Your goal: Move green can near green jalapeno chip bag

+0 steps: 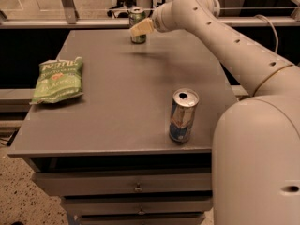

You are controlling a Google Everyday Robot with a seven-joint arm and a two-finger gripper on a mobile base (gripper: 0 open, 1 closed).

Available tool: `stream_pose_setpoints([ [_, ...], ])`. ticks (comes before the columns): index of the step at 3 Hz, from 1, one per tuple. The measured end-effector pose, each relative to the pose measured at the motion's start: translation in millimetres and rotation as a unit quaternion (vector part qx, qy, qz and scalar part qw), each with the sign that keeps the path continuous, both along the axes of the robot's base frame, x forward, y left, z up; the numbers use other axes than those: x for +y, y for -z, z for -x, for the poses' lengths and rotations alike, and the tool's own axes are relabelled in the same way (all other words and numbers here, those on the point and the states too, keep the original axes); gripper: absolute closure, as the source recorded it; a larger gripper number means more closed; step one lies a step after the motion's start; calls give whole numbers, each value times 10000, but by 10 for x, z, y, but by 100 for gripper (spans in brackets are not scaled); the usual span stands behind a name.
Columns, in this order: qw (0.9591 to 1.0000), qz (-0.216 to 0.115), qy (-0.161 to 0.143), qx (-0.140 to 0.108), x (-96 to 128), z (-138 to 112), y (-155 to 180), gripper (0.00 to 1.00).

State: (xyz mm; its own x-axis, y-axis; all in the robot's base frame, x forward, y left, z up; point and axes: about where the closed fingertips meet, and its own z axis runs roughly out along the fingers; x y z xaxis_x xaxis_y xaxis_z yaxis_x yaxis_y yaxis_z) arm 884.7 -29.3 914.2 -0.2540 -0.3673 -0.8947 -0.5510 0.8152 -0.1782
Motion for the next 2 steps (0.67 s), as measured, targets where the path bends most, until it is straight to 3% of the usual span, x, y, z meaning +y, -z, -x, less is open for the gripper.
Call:
stream_pose_setpoints([
  [2,9969,-587,-464,-221,530,-221,-11,1],
])
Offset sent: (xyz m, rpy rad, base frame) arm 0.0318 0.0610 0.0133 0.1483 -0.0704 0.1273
